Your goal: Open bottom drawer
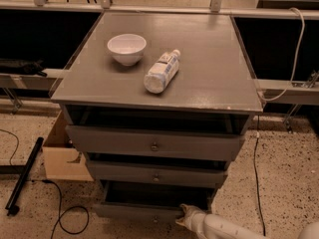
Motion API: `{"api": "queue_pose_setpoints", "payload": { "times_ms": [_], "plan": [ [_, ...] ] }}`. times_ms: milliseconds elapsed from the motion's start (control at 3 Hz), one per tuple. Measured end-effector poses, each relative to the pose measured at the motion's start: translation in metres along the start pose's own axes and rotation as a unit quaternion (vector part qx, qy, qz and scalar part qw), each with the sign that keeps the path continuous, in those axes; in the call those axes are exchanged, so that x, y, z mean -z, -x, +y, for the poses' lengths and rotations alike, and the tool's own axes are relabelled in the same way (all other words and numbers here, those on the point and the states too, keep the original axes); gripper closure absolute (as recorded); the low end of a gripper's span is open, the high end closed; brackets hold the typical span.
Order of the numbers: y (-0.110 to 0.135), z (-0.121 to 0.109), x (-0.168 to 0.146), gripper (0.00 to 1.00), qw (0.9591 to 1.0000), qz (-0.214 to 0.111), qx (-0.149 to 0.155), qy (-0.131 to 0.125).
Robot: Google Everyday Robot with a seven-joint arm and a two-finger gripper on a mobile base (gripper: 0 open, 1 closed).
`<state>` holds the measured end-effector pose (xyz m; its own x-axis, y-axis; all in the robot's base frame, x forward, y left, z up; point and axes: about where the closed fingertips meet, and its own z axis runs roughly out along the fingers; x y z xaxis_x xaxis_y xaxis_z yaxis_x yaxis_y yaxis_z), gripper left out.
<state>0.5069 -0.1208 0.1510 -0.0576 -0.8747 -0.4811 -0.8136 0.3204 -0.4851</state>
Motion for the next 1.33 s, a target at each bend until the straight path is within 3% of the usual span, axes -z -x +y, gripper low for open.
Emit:
{"api": "queue_pose_setpoints", "payload": {
  "times_ms": [1000, 1333],
  "plan": [
    [0.0026, 0.0019, 0.0011, 1.00, 1.0000, 0.001, 0.001, 0.003],
    [0.0026, 0.0019, 0.0011, 0.81, 1.0000, 0.001, 0.001, 0.003]
  ]
}}
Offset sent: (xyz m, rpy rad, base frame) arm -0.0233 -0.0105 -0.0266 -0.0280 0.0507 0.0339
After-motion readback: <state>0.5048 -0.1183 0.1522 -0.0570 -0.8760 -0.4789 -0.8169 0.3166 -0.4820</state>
